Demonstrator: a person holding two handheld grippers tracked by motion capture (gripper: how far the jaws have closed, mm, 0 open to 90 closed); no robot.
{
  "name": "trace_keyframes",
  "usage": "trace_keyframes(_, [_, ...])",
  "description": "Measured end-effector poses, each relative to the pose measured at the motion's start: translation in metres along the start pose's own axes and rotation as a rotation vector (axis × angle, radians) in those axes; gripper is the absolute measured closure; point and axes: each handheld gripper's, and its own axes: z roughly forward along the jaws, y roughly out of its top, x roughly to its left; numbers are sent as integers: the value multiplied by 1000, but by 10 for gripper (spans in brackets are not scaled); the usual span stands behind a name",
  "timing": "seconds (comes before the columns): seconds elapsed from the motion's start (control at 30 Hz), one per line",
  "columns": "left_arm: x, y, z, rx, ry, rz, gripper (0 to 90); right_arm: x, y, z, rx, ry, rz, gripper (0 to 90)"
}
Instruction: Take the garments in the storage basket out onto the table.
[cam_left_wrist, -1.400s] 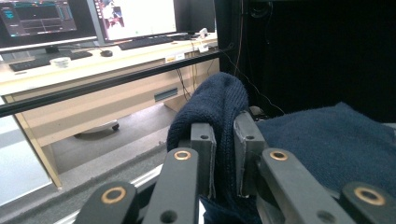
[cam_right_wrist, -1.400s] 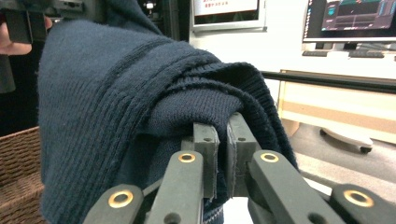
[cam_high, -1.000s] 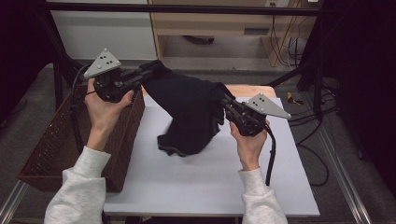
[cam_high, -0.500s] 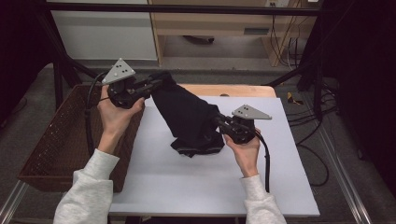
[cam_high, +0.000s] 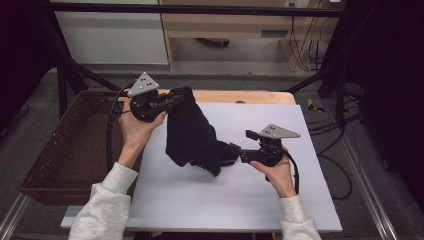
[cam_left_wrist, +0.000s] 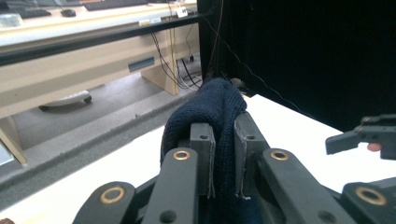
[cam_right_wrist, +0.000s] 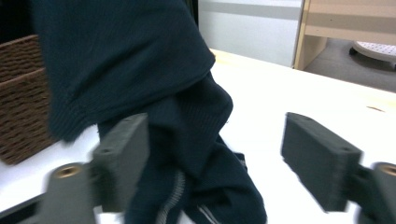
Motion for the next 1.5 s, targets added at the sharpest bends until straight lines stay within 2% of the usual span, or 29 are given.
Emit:
trace_keyframes(0.07, [-1,-3,4,6,-6,-6,803,-6,-8,-11,2,-24,-19,150])
trace_keyframes(0.17, [-5,-8,8,5,-26,-20,803,-13,-19,-17,29,-45,-27,130])
trace_keyframes(0.23, [-6,-8,8,7,-28,-23,801,-18,-26,-19,49,-62,-20,115])
trace_keyframes(0.27, [-9,-11,10,5,-43,-27,801,-20,-30,-20,58,-68,-12,113])
trace_keyframes(0.4, [-14,-15,14,5,-57,-31,799,-27,-40,-24,68,-84,-3,100])
trace_keyframes(0.5, [-19,-21,22,6,-77,-41,797,-35,-51,-27,83,-105,28,84])
trace_keyframes(0.73, [-30,-28,38,12,-105,-45,792,-45,-66,-35,99,-139,64,71])
trace_keyframes(0.83, [-38,-30,47,23,-125,-35,791,-47,-68,-37,111,-149,75,65])
trace_keyframes(1.0, [-53,-34,64,41,-158,-17,782,-51,-72,-45,96,-163,88,53])
trace_keyframes(1.1, [-63,-40,82,61,-169,-10,774,-52,-74,-48,102,-163,83,48])
trace_keyframes(1.3, [-72,-53,102,94,-190,-2,761,-53,-78,-50,108,-170,90,52])
trace_keyframes(1.5, [-75,-65,112,131,-209,0,727,-53,-79,-50,117,-176,80,52])
